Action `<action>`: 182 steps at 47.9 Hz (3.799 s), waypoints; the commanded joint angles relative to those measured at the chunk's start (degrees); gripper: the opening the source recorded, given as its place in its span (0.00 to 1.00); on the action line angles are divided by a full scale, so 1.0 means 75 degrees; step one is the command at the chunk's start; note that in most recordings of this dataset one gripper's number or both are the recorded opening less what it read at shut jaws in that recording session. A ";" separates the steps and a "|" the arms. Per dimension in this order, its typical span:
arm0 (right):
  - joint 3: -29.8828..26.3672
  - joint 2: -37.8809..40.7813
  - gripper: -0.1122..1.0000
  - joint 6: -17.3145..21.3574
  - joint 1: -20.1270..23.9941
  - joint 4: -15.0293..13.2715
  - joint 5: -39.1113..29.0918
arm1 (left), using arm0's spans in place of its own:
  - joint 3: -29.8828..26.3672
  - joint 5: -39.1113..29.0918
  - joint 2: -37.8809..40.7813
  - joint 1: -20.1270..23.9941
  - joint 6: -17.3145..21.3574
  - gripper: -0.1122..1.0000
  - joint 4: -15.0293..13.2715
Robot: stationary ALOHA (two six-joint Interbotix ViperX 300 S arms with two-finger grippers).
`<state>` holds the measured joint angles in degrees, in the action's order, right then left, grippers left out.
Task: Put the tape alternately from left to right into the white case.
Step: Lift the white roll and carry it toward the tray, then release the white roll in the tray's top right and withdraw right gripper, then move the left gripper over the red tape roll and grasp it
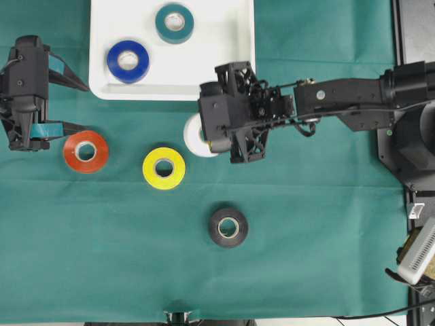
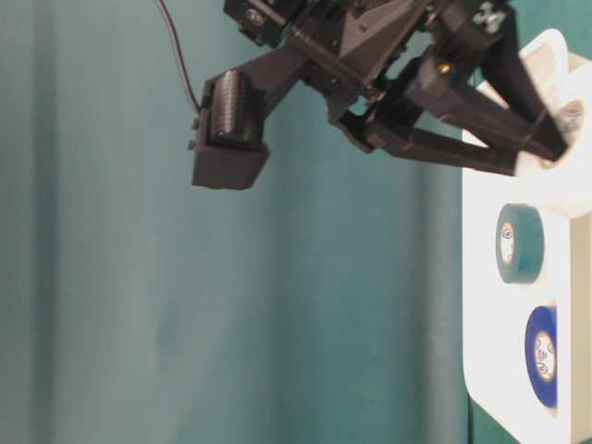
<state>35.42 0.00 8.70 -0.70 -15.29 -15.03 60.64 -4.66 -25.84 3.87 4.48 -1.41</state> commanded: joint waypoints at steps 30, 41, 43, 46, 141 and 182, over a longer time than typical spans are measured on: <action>-0.0094 -0.0246 0.13 -0.0082 -0.2273 -0.0188 0.0141 | -0.0164 0.0059 -0.0035 -0.0012 0.0000 0.99 -0.0023; -0.0164 0.0000 0.13 -0.0070 -0.2871 -0.0387 0.0410 | -0.0187 0.0070 -0.0012 -0.0023 0.0000 0.99 -0.0023; -0.0188 0.0059 0.13 -0.0082 -0.2953 -0.0410 0.0480 | -0.0176 0.0059 -0.0012 -0.0023 0.0000 0.99 -0.0023; -0.0234 0.0152 0.13 -0.0082 -0.3094 -0.0410 0.0574 | -0.0187 0.0059 -0.0023 -0.0023 0.0000 0.99 -0.0023; 0.0328 -0.0398 0.82 0.0023 -0.1957 -0.0363 0.1219 | -0.0141 0.0070 -0.0012 -0.0012 0.0000 0.99 -0.0023; 0.0937 -0.0645 0.82 0.0902 -0.0094 -0.0352 0.1992 | -0.0141 0.0059 0.0000 -0.0023 0.0000 0.99 -0.0023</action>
<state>42.71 -3.43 15.21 -2.11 -18.11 -1.05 60.56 -4.66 -25.66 3.96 4.39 -1.41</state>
